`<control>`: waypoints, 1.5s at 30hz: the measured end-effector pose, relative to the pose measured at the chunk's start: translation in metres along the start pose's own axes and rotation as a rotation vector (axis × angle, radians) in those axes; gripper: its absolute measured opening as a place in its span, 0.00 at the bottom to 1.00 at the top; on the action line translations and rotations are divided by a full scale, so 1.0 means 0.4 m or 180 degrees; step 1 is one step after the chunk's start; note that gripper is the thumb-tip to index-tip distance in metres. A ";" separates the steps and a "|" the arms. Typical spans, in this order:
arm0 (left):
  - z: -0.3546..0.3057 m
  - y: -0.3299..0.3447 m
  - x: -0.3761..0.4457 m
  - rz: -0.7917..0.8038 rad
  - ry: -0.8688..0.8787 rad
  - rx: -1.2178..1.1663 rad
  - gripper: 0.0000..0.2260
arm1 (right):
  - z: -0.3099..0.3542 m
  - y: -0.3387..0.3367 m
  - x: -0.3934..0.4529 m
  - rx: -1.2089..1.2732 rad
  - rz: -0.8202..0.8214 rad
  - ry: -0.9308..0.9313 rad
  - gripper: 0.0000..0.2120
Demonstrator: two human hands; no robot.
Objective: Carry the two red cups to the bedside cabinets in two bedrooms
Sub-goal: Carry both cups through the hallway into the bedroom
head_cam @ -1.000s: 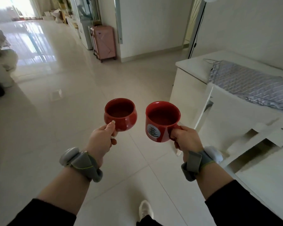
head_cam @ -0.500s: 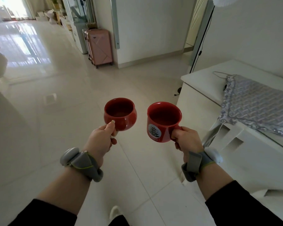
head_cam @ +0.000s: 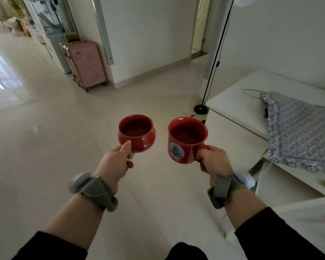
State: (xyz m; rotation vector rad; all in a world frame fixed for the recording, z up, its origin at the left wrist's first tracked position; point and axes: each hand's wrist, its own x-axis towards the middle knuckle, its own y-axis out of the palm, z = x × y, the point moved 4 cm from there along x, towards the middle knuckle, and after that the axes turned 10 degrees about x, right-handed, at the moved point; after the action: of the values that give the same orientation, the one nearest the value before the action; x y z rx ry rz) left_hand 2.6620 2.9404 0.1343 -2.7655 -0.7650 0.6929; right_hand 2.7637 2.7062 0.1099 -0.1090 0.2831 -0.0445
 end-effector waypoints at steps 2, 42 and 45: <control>-0.029 0.005 0.093 0.0041 0.0020 0.0008 0.15 | 0.024 0.036 0.078 0.0003 -0.0013 0.0003 0.08; -0.834 0.170 1.777 0.0596 0.0176 0.0237 0.14 | 0.514 0.744 1.608 0.0373 -0.0565 0.0449 0.05; -0.901 0.223 1.918 0.0579 0.0183 0.0218 0.15 | 0.564 0.773 1.756 0.0377 -0.0581 0.0358 0.04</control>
State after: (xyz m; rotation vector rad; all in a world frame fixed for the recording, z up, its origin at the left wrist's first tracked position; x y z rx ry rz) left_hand 3.4569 3.2478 0.1253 -2.8022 -0.4734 0.6550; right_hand 3.5097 2.9947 0.0958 -0.0144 0.3817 -0.2488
